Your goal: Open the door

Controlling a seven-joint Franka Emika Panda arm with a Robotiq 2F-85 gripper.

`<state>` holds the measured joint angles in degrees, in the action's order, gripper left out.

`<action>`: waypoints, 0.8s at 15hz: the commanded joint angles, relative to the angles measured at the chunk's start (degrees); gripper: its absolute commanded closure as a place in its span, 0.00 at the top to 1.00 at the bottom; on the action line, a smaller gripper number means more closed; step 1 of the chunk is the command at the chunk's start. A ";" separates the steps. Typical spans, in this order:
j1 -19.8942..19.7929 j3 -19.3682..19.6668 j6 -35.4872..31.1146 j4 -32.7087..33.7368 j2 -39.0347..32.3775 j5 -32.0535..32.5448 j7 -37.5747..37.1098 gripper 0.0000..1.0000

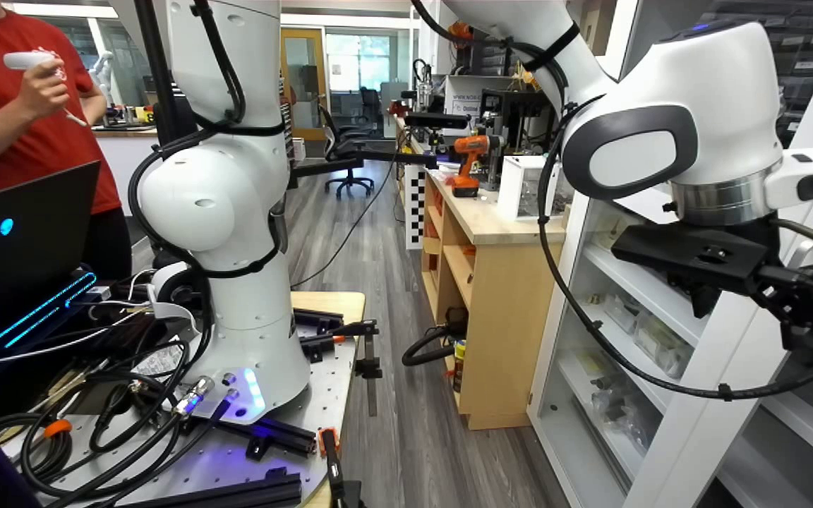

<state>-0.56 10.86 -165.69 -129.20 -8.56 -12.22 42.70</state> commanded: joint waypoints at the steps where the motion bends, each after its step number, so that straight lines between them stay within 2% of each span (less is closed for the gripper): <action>1: 0.83 0.73 -0.34 0.77 -0.66 0.88 -4.12 1.00; 12: 3.05 -0.75 0.36 5.16 -2.53 -1.19 -12.46 1.00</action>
<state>1.92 10.55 -165.69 -125.96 -10.50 -12.37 32.27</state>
